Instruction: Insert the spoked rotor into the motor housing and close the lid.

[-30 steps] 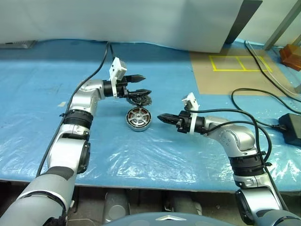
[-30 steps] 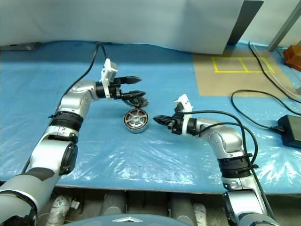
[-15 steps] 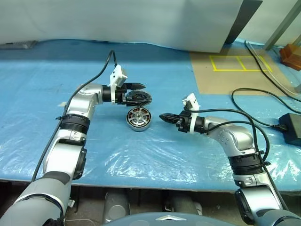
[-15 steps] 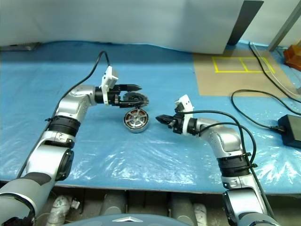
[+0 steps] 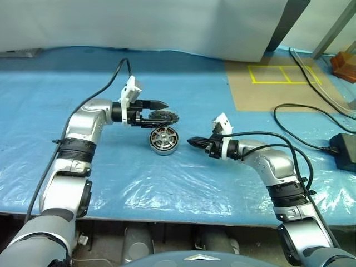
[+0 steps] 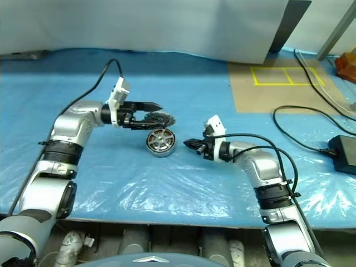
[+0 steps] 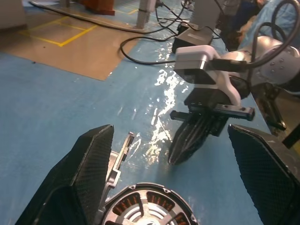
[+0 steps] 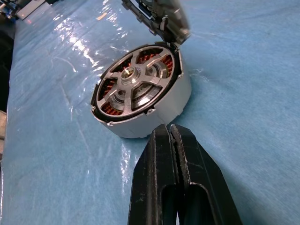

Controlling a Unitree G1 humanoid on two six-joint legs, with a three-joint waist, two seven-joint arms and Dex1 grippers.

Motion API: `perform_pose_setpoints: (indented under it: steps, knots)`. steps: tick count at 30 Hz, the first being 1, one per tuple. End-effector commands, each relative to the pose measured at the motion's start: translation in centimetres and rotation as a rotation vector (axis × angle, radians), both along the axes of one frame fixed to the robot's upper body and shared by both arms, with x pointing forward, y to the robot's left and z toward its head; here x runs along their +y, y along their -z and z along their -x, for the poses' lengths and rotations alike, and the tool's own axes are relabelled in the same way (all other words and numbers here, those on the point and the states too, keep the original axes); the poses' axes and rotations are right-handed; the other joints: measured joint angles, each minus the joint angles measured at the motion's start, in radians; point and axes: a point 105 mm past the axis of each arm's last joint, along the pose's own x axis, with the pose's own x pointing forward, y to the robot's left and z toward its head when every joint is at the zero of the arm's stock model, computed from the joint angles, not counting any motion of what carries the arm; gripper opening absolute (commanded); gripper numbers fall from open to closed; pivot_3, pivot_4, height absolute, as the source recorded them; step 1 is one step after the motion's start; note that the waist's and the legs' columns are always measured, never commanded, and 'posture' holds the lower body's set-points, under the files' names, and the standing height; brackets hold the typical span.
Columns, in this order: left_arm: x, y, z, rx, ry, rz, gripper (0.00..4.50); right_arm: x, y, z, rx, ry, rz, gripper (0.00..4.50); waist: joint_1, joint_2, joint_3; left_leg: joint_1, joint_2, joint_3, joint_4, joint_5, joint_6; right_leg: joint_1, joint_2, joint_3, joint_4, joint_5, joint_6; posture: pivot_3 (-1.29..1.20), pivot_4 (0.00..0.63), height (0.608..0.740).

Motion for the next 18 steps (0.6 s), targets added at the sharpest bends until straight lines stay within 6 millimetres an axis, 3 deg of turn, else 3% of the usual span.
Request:
perform_pose_setpoints:
  steps: [1, 7, 15, 18]
  knots:
    - [-0.6, 1.6, 2.2, -0.002, 0.092, -0.071, 4.09, 0.0, -0.7, -0.4, -0.045, -0.007, 0.007, 0.00, 0.000, 0.000, 0.000, 0.000, 0.000, 0.000, 0.000, 0.000, 0.000, 0.000, 0.000, 0.000, 0.000, 0.000, 0.000, 0.00, 0.150, 0.740]
    - [-0.9, 4.1, 3.3, 0.017, 0.107, -0.131, 4.09, -0.1, -0.4, -0.8, -0.052, 0.006, 0.026, 0.00, 0.002, 0.001, 0.000, 0.000, 0.001, 0.000, 0.002, 0.000, 0.001, 0.000, -0.001, -0.001, 0.002, 0.000, 0.000, 0.00, 0.150, 0.740]
    - [-0.1, 5.1, 3.4, 0.037, 0.092, -0.153, 4.09, -0.7, -0.2, -1.2, -0.052, 0.025, 0.044, 0.00, 0.000, 0.001, 0.000, 0.001, 0.000, 0.000, 0.003, 0.001, 0.001, 0.000, -0.001, -0.001, 0.004, 0.000, 0.000, 0.00, 0.150, 0.740]
    - [0.4, 6.8, 4.7, 0.038, 0.139, -0.228, 4.09, -0.4, -1.9, -1.6, -0.062, 0.028, -0.021, 0.00, -0.003, 0.001, 0.000, 0.001, 0.000, 0.001, 0.003, 0.001, 0.001, 0.000, -0.001, 0.000, 0.004, 0.000, 0.000, 0.00, 0.150, 0.740]
